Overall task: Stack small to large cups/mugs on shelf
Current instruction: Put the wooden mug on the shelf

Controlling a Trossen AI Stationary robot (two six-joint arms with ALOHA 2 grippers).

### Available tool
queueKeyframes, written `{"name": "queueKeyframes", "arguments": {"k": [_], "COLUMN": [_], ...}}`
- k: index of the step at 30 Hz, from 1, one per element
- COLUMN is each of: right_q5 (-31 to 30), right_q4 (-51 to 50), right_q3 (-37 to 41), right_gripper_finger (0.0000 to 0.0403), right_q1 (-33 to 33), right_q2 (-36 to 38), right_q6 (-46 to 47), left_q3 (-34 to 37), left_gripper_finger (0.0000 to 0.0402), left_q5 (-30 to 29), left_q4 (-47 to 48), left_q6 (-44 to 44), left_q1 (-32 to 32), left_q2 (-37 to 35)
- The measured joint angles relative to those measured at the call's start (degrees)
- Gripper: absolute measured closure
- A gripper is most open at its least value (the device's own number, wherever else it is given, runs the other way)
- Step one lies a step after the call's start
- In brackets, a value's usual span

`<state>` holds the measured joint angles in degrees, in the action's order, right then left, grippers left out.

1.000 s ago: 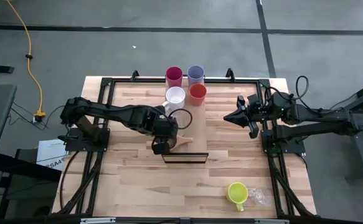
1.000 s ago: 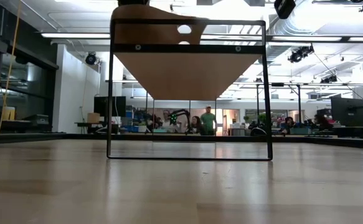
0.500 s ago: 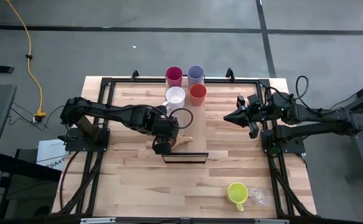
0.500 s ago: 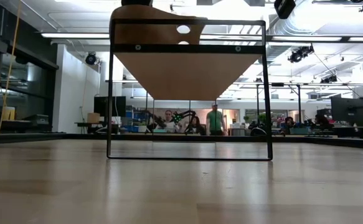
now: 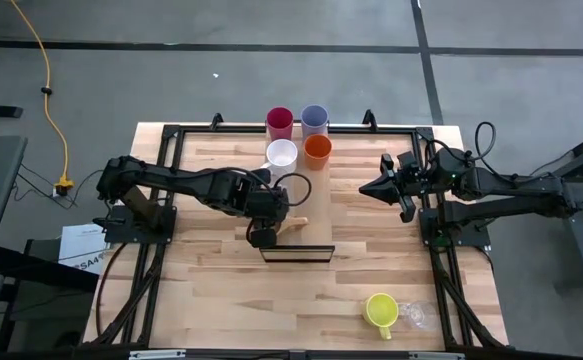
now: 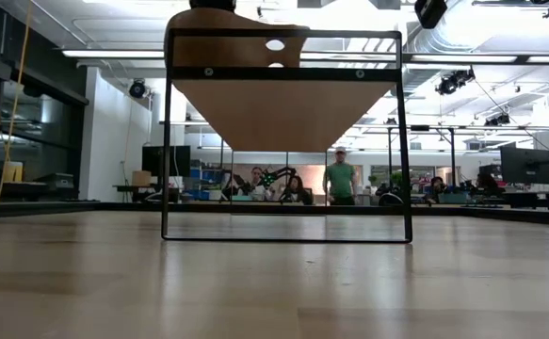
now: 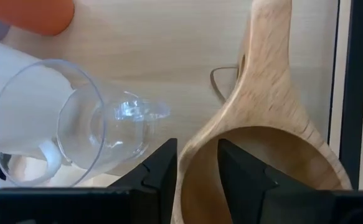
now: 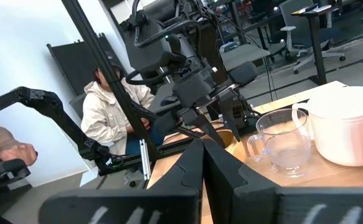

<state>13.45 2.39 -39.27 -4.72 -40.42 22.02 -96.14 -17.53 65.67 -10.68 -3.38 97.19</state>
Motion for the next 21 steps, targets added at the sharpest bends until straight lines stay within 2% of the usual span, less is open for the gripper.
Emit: {"name": "queueKeyframes", "arguments": {"k": [12, 19, 21], "right_q5": [-0.01, -0.01, -0.02], "right_q4": [0.0, -0.02, -0.02], "right_q3": [0.0, 0.0, 0.0], "right_gripper_finger": [0.0403, 0.0403, 0.0403], "right_q1": [-0.01, -0.08, -0.08], "right_q2": [0.02, 0.02, 0.02], "right_q6": [-0.03, -0.19, -0.06], "left_q3": [-0.75, -5.91, -7.87], "left_gripper_finger": [0.0298, 0.0298, 0.0298], "left_q5": [0.41, 0.53, 2.14], "left_q4": [-2.74, -0.32, 0.94], "left_q6": [3.04, 3.61, 3.1], "left_q1": [-0.02, -0.02, -0.02], "left_q2": [-0.72, -1.86, -2.37]}}
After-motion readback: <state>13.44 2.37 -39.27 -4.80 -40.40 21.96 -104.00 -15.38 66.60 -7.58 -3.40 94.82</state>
